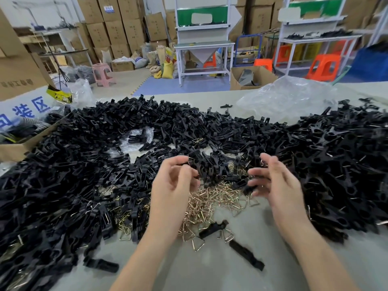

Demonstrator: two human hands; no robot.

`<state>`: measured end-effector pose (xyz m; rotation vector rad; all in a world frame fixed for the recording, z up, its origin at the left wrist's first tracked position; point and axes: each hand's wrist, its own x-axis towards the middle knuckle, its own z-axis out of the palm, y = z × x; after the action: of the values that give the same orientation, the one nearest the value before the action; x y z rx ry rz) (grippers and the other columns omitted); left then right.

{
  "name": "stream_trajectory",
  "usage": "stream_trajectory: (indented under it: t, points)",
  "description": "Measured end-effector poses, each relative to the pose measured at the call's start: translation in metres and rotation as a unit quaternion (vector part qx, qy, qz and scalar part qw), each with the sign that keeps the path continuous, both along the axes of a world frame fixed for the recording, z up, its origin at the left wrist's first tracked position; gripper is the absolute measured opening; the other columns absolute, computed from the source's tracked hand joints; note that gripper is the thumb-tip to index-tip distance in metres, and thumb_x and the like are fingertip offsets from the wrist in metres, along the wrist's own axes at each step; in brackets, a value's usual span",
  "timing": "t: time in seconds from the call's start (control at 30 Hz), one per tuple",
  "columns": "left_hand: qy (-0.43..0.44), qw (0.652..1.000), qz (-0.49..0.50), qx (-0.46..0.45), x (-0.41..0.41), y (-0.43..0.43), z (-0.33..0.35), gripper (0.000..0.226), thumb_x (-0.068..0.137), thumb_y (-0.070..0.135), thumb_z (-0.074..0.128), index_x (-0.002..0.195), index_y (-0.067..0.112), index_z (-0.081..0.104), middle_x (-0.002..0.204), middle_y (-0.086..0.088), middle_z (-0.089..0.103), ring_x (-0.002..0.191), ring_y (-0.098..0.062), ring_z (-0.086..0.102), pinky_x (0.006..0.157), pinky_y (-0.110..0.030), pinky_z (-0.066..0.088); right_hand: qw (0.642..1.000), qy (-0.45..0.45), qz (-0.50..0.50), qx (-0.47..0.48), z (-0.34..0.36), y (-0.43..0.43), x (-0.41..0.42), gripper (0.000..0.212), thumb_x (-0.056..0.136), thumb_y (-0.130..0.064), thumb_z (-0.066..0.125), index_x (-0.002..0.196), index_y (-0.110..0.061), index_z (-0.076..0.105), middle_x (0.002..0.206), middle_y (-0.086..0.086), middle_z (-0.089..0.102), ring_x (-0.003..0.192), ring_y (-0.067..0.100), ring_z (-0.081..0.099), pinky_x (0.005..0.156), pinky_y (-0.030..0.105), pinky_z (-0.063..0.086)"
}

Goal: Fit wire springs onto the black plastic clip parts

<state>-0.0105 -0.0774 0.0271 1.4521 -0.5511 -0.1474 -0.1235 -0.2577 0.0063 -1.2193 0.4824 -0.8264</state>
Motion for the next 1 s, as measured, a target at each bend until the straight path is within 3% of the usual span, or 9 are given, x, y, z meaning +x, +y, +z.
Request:
stream_trajectory:
  t: [0.13, 0.2, 0.3, 0.4, 0.53, 0.7, 0.8, 0.9, 1.0]
  points:
    - [-0.189, 0.943, 0.107, 0.252, 0.046, -0.003, 0.003, 0.029, 0.098, 0.027, 0.058, 0.127, 0.029, 0.052, 0.104, 0.017, 0.065, 0.092, 0.001, 0.06, 0.074, -0.013, 0.048, 0.996, 0.041, 0.029, -0.074, -0.005, 0.009, 0.006, 0.038, 0.095, -0.051, 0.047, 0.123, -0.031, 0.063, 0.086, 0.004, 0.075, 0.065, 0.014, 0.067, 0.051, 0.021, 0.051]
    - [-0.25, 0.853, 0.08, 0.451, 0.078, -0.01, 0.004, 0.057, 0.096, 0.04, 0.059, 0.146, 0.025, 0.037, 0.137, -0.002, 0.053, 0.116, -0.016, 0.055, 0.096, -0.034, 0.048, 0.994, 0.059, 0.044, -0.086, -0.007, 0.01, 0.007, 0.038, 0.094, -0.053, 0.046, 0.122, -0.032, 0.063, 0.087, 0.003, 0.075, 0.065, 0.013, 0.066, 0.052, 0.022, 0.05]
    - [-0.192, 0.747, -0.019, 0.636, 0.114, -0.023, 0.007, 0.094, 0.087, 0.07, 0.056, 0.159, 0.03, 0.012, 0.164, -0.014, 0.018, 0.148, -0.04, 0.023, 0.117, -0.056, 0.027, 0.99, 0.073, 0.062, -0.101, -0.01, 0.01, 0.007, 0.036, 0.095, -0.053, 0.046, 0.121, -0.035, 0.061, 0.088, 0.001, 0.075, 0.067, 0.011, 0.066, 0.054, 0.02, 0.051]
    - [-0.166, 0.744, -0.056, 0.645, 0.137, -0.032, 0.004, 0.099, 0.083, 0.078, 0.053, 0.159, 0.032, 0.01, 0.167, -0.01, 0.009, 0.151, -0.04, 0.012, 0.119, -0.059, 0.022, 0.986, 0.086, 0.065, -0.124, -0.014, 0.009, 0.008, 0.034, 0.097, -0.054, 0.044, 0.122, -0.038, 0.061, 0.089, 0.001, 0.074, 0.07, 0.01, 0.066, 0.056, 0.018, 0.05]
    - [-0.274, 0.716, -0.043, 0.641, 0.135, -0.032, -0.005, 0.072, 0.096, 0.064, 0.044, 0.156, 0.031, 0.022, 0.162, -0.004, 0.02, 0.145, -0.037, 0.024, 0.112, -0.054, 0.033, 0.984, 0.098, 0.065, -0.135, -0.018, 0.007, 0.009, 0.032, 0.097, -0.055, 0.045, 0.122, -0.042, 0.061, 0.09, -0.001, 0.074, 0.071, 0.009, 0.067, 0.058, 0.02, 0.053]
    - [-0.321, 0.752, -0.051, 0.574, 0.118, -0.018, -0.01, 0.044, 0.097, 0.05, 0.053, 0.135, 0.029, 0.043, 0.141, -0.001, 0.035, 0.123, -0.026, 0.046, 0.091, -0.04, 0.046, 0.979, 0.112, 0.067, -0.155, -0.021, 0.007, 0.009, 0.035, 0.094, -0.06, 0.045, 0.122, -0.045, 0.061, 0.09, -0.005, 0.074, 0.071, 0.008, 0.066, 0.058, 0.021, 0.053]
    - [-0.316, 0.767, -0.069, 0.554, 0.112, -0.015, -0.008, 0.04, 0.097, 0.04, 0.058, 0.133, 0.027, 0.046, 0.136, -0.001, 0.037, 0.114, -0.024, 0.051, 0.087, -0.035, 0.044, 0.978, 0.114, 0.069, -0.162, -0.022, 0.007, 0.008, 0.038, 0.092, -0.06, 0.046, 0.123, -0.044, 0.06, 0.09, -0.005, 0.074, 0.07, 0.008, 0.067, 0.059, 0.023, 0.055]
    - [-0.323, 0.786, -0.067, 0.523, 0.112, -0.011, 0.002, 0.031, 0.097, 0.029, 0.06, 0.125, 0.025, 0.049, 0.128, 0.002, 0.044, 0.082, -0.011, 0.054, 0.074, -0.03, 0.041, 0.976, 0.117, 0.068, -0.168, -0.023, 0.007, 0.007, 0.036, 0.093, -0.058, 0.045, 0.122, -0.045, 0.059, 0.091, -0.006, 0.074, 0.072, 0.008, 0.067, 0.061, 0.023, 0.055]
    - [-0.324, 0.818, -0.037, 0.474, 0.116, -0.003, 0.015, 0.021, 0.098, 0.023, 0.055, 0.117, 0.027, 0.048, 0.11, 0.004, 0.054, 0.078, -0.012, 0.056, 0.07, -0.033, 0.046, 0.972, 0.127, 0.068, -0.184, -0.024, 0.006, 0.007, 0.034, 0.096, -0.057, 0.043, 0.124, -0.046, 0.058, 0.092, -0.009, 0.074, 0.074, 0.007, 0.068, 0.063, 0.024, 0.055]
